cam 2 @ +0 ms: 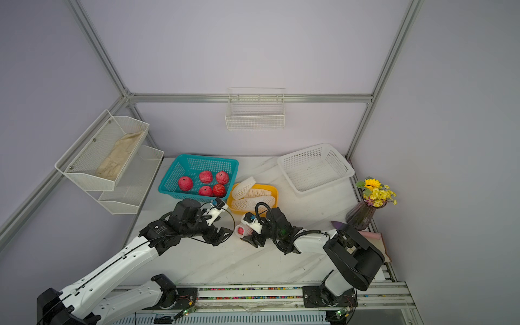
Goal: Remove foam nets from apples
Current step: Adjust the apple at the center of the board.
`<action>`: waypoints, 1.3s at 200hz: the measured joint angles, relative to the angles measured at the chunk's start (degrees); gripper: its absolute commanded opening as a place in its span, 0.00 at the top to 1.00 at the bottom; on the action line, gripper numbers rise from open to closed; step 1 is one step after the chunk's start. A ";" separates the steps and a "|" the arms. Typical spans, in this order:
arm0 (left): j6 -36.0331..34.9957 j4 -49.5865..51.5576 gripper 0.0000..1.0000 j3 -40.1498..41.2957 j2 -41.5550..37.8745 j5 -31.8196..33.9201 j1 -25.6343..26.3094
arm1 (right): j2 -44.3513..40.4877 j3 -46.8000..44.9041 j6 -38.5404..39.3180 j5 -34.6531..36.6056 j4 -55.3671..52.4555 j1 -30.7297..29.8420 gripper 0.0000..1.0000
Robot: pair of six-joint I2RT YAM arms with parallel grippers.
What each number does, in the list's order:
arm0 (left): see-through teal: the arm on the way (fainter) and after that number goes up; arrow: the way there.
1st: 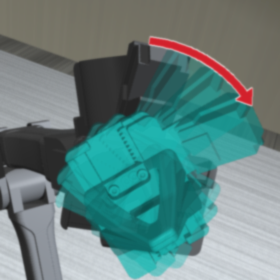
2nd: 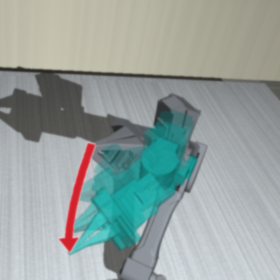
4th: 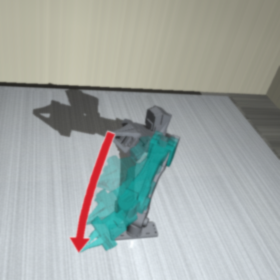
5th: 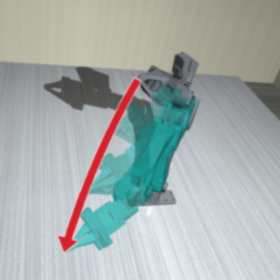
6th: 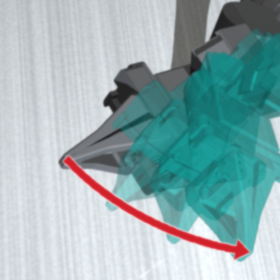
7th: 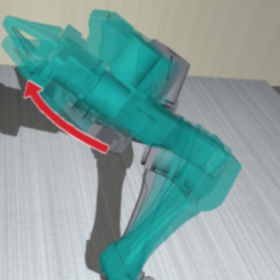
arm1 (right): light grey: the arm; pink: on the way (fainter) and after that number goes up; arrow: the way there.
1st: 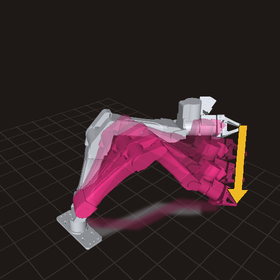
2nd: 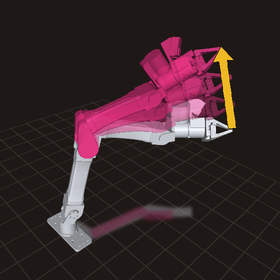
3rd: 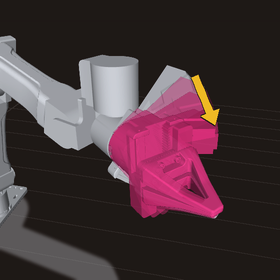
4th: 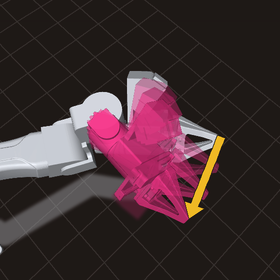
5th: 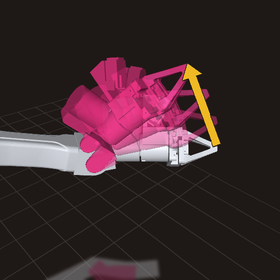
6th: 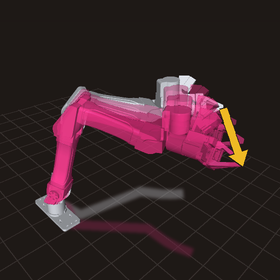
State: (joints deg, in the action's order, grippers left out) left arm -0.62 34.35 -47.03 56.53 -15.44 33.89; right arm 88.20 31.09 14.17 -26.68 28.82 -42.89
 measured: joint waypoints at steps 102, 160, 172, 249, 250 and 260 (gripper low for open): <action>1.09 0.09 0.11 0.00 3.93 -6.25 -0.13 | 5.14 -6.88 -6.38 -2.84 15.26 0.52 0.16; 1.46 0.13 0.11 0.00 4.76 -6.88 -0.13 | 7.80 -6.91 -7.56 -3.52 16.79 3.43 0.10; 1.40 0.11 0.11 0.00 4.79 -6.86 -0.13 | 7.80 -6.91 -7.58 -3.54 16.90 3.61 0.10; -2.08 0.07 0.07 -0.02 10.34 -6.71 -0.13 | 5.88 -6.88 -7.96 -2.82 16.48 4.26 0.03; -2.12 0.07 0.07 -0.02 10.36 -6.71 -0.13 | 5.81 -6.86 -7.96 -2.82 16.39 4.26 0.03; -2.69 -0.02 0.07 -0.02 10.67 -6.80 -0.13 | 5.38 -6.78 -7.89 -2.86 15.89 4.28 0.03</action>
State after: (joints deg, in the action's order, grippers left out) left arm -3.31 34.33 -47.05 67.20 -22.24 33.76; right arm 93.58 24.32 6.28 -29.54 44.71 -38.61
